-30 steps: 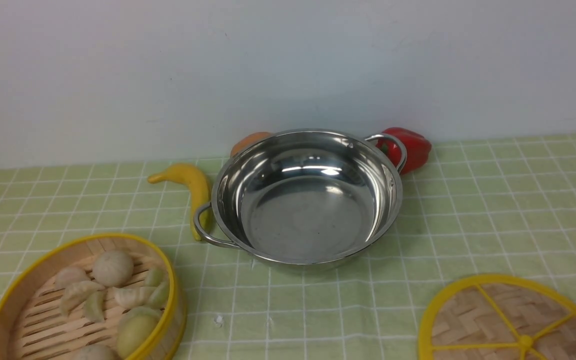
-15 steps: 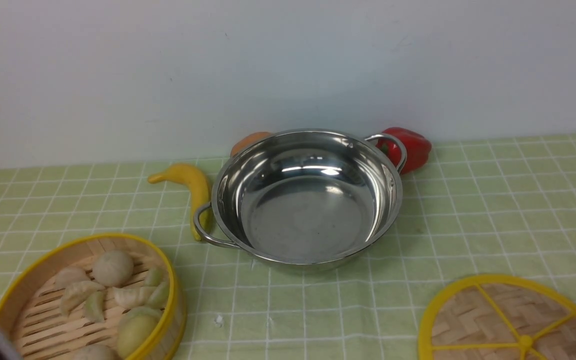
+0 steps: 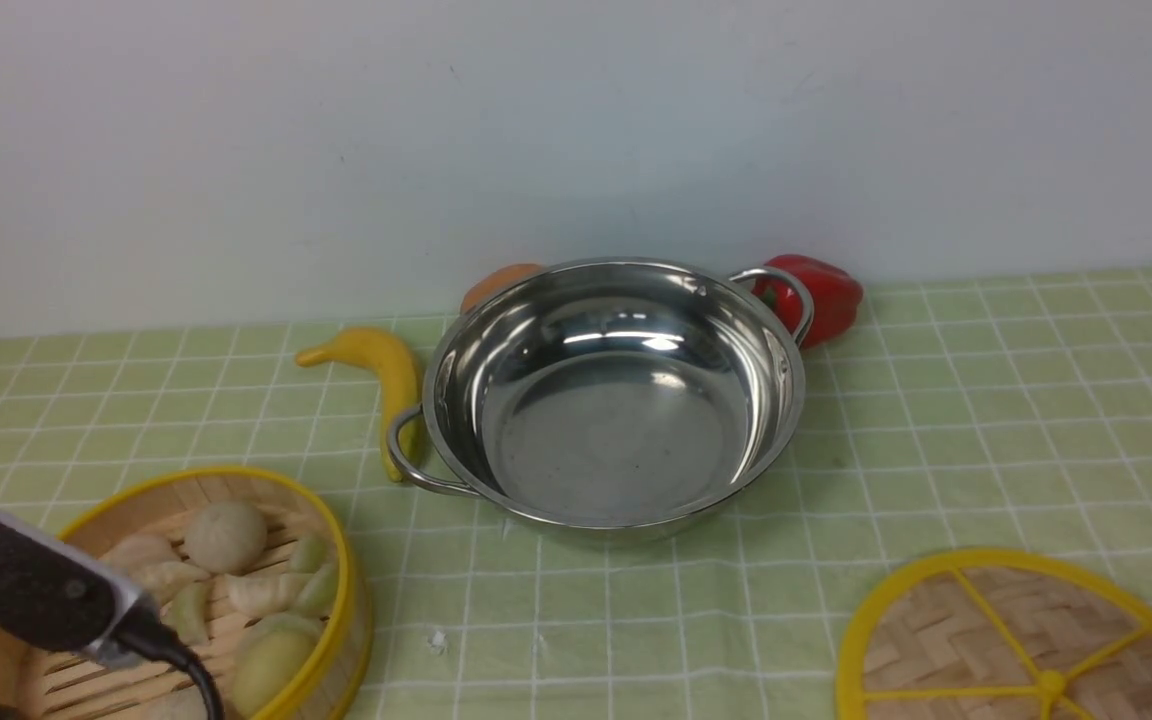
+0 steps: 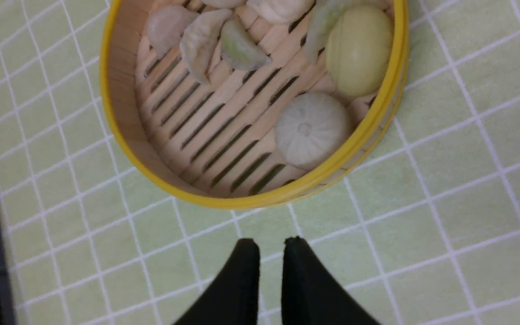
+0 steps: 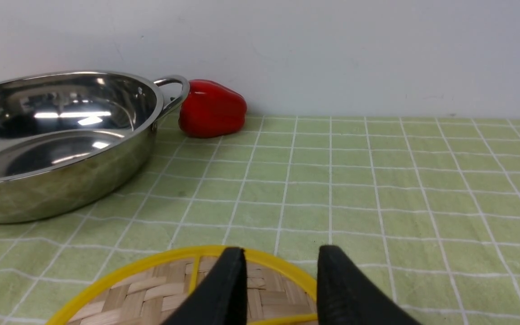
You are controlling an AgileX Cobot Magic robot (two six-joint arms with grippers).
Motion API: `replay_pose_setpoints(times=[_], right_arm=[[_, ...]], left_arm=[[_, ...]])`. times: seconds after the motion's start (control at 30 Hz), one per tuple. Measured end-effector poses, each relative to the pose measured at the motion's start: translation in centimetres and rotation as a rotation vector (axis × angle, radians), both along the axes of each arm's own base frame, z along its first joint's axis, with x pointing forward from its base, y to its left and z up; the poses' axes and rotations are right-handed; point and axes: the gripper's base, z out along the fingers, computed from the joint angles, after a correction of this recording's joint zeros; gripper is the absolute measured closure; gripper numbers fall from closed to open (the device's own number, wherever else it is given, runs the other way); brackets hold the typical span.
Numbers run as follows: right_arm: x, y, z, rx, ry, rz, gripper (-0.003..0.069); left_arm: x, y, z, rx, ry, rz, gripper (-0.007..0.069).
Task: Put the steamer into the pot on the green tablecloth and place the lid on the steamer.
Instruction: 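Grasp the rim of the steamer basket holding the buns with the left gripper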
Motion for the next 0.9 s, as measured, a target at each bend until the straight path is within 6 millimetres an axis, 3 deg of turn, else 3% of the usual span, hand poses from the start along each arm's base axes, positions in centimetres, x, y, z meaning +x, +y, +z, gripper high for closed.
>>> replay_pose_setpoints(times=[0.23,0.5,0.6,0.9], right_arm=[[0.0,0.0,0.0,0.000,0.000,0.000,0.0416],[0.0,0.0,0.0,0.000,0.000,0.000,0.0416],[0.0,0.0,0.0,0.000,0.000,0.000,0.0416],[0.0,0.0,0.0,0.000,0.000,0.000,0.0416]], left_arm=[[0.6,-0.5,-0.5,-0.063,0.034,0.117,0.0551],[2.1,-1.6,-1.9,0.123,0.182,-0.193,0.0549],[2.7,-2.1,-2.5,0.125,0.215,-0.234,0.0529],[6.0,-4.4,-5.9,0.132,0.330,-0.279,0.0355]])
